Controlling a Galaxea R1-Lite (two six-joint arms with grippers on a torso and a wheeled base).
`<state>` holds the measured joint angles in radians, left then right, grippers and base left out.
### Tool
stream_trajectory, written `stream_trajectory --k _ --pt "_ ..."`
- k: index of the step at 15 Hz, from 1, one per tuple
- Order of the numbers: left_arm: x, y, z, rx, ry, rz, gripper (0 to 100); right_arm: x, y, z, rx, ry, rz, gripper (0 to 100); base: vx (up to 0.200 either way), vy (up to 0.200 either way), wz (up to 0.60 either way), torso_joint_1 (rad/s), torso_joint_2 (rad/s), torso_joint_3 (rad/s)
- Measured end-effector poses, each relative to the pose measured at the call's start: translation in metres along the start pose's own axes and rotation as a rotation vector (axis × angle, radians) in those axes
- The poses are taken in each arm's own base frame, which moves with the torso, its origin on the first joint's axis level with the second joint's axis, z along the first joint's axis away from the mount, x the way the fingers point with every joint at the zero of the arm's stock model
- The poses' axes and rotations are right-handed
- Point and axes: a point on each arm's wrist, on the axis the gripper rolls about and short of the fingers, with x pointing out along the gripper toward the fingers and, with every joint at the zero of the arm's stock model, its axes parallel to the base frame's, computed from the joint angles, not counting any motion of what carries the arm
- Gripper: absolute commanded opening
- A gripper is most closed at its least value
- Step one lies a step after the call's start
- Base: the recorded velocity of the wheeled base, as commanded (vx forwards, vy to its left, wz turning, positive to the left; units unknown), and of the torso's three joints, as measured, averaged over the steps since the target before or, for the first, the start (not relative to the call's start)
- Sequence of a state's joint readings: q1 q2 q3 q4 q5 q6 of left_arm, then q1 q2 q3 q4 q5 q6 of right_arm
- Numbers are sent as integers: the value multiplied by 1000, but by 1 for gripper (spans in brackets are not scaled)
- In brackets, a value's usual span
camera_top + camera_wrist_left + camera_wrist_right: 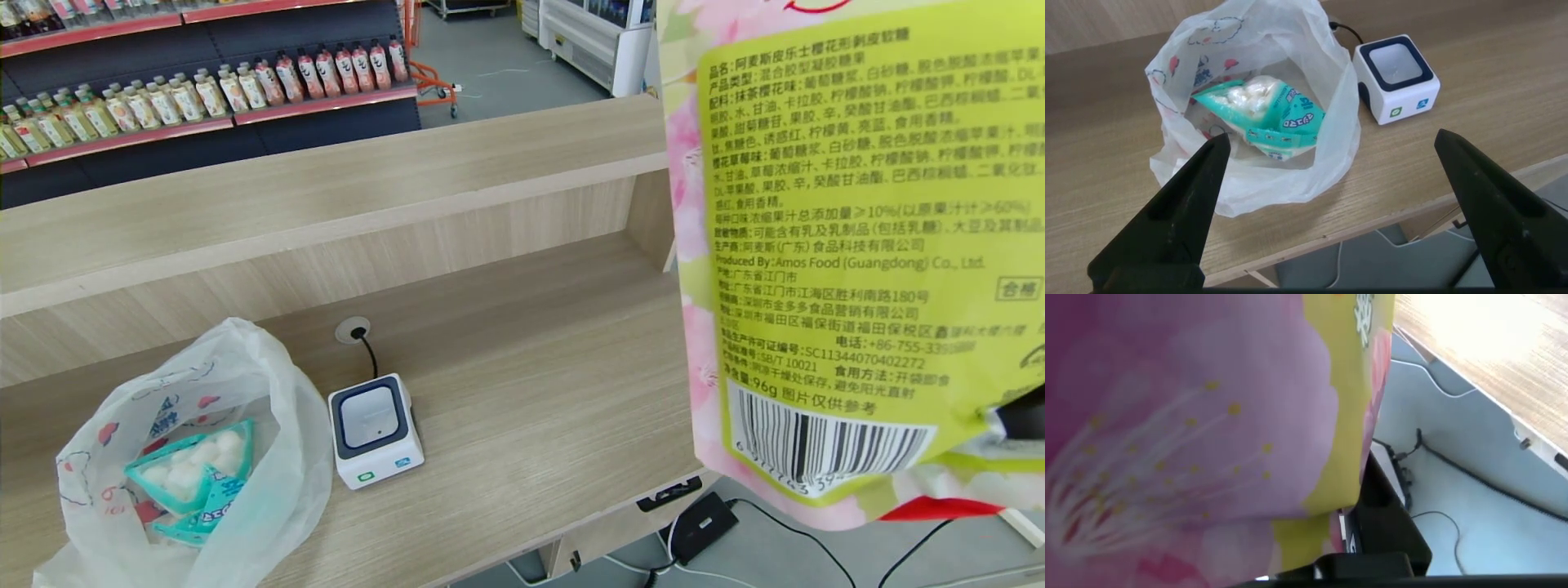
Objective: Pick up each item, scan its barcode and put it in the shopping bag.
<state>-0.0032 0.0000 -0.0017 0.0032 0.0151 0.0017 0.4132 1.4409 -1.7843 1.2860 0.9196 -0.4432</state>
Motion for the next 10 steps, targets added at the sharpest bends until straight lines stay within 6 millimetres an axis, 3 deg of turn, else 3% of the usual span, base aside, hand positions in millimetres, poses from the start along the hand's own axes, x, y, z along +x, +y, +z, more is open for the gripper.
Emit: stream_trajectory --k 10 --pt "0 0 0 0 0 0 100 -4 -7 0 -49 -41 36 0 0 0 0 0 0 0"
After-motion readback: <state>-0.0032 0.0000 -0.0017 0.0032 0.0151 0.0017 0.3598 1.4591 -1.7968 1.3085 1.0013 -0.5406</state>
